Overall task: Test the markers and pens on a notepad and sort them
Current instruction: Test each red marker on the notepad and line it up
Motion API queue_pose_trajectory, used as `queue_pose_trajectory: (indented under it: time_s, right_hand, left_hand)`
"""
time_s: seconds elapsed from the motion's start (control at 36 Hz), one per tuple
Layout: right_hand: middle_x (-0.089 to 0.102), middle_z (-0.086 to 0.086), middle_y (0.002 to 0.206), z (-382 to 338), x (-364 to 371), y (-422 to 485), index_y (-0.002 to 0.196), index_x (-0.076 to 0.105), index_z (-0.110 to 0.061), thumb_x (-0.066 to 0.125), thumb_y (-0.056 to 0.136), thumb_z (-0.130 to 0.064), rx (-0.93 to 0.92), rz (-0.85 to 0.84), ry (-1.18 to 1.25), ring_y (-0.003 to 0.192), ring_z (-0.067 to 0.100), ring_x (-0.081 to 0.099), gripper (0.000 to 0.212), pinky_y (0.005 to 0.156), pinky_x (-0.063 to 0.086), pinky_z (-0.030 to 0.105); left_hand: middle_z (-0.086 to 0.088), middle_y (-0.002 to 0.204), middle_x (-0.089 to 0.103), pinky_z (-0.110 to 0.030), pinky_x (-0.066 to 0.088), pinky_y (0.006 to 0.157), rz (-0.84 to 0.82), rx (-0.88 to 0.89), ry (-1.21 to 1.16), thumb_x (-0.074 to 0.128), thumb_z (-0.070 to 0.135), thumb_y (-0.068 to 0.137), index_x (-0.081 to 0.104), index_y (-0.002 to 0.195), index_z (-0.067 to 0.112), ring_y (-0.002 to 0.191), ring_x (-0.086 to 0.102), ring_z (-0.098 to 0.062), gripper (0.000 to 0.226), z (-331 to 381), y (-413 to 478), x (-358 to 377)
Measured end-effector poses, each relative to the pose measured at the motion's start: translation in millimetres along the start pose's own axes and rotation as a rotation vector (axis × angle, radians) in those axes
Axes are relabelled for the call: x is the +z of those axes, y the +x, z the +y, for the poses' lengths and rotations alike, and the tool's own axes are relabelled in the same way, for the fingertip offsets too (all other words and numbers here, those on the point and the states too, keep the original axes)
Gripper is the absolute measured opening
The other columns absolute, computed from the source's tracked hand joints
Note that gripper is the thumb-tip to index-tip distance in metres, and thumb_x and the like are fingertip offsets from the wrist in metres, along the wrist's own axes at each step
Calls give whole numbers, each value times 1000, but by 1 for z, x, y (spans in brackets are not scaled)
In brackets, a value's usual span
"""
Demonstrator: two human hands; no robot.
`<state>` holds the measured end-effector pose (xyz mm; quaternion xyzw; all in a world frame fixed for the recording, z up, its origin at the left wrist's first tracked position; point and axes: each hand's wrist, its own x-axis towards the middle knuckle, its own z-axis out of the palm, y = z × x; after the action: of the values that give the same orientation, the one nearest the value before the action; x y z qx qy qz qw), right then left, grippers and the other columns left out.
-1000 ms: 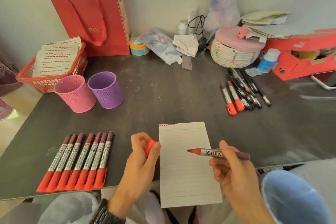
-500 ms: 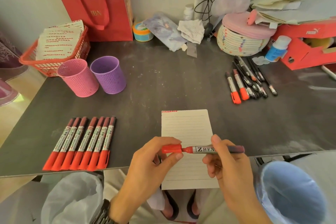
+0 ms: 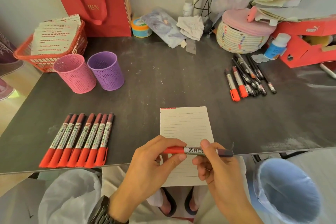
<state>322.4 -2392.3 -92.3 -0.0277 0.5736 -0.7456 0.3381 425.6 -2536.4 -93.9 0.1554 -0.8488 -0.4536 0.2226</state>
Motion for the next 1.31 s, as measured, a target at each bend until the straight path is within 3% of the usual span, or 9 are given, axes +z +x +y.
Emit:
queue_pose_trajectory:
  time_s: [0.22, 0.44, 0.67, 0.75, 0.83, 0.97, 1.06, 1.14, 1.31]
  right_hand:
    - [72, 23, 75, 0, -5, 0, 78, 76, -16, 90, 50, -68, -45, -114, -58, 49, 16, 59, 61, 47, 48, 23]
    - [75, 24, 92, -20, -21, 3, 102, 80, -16, 84, 61, -69, 67, -348, -187, 54, 19, 59, 68, 49, 50, 26]
    - [64, -9, 68, -20, -23, -1, 101, 70, -37, 63, 87, -51, -131, -442, -764, 59, 0, 50, 21, 59, 38, 11]
    - [49, -8, 61, -13, -18, -4, 104, 70, -37, 66, 91, -51, -58, -410, -626, 54, 4, 39, 20, 52, 33, 14]
    - [38, -6, 57, -8, -7, -9, 97, 73, -30, 67, 89, -48, 97, -408, -444, 50, 11, 28, 20, 48, 24, 20]
    - [31, -2, 57, 4, 12, -16, 90, 74, -22, 65, 79, -45, 202, -395, -300, 48, 12, 24, 27, 46, 21, 21]
    - [29, 3, 56, 10, 22, -22, 85, 74, -19, 64, 78, -45, 166, -338, -265, 45, 12, 23, 28, 42, 22, 20]
    - [30, 4, 55, 14, 25, -29, 81, 73, -16, 65, 75, -46, 120, -250, -226, 44, 11, 24, 32, 41, 22, 20]
    - [33, 0, 50, 14, 18, -46, 77, 66, -12, 66, 65, -53, 102, -56, -241, 40, 9, 26, 43, 37, 28, 17]
  left_hand:
    - [16, 90, 67, -13, 43, 67, -19, -53, -15, 70, 49, 86, 71, 106, 42, 81, 62, -16, 21, -5, -6, -7]
    - [14, 92, 68, -14, 43, 67, -66, -57, 2, 71, 44, 86, 73, 104, 39, 82, 63, -16, 18, -3, -4, -21]
    - [18, 97, 66, -30, 51, 70, -220, -3, 163, 65, 51, 88, 64, 105, 41, 84, 64, -14, 19, 1, 5, -31]
    - [19, 124, 62, -32, 45, 94, -184, -38, 22, 70, 51, 85, 52, 130, 43, 113, 61, -11, 49, 1, 11, -35]
    - [3, 136, 60, -39, 44, 103, -117, -121, -470, 70, 51, 85, 51, 137, 31, 130, 53, -20, 59, 8, 19, -36]
    - [-6, 86, 65, -34, 52, 71, 182, -340, -1150, 70, 44, 80, 65, 83, 16, 85, 64, -27, 29, 21, 33, -23]
    - [4, 53, 39, -23, 32, 44, 244, -411, -1349, 57, 41, 89, 45, 59, 19, 46, 37, -14, 39, 25, 37, -13]
    - [8, 45, 19, -22, 14, 36, 263, -426, -1434, 52, 37, 92, 31, 52, 21, 39, 13, -8, 48, 28, 41, -2]
    - [9, 45, 14, -18, 12, 35, 224, -501, -1396, 53, 38, 90, 24, 52, 23, 38, 10, -7, 50, 39, 46, 19]
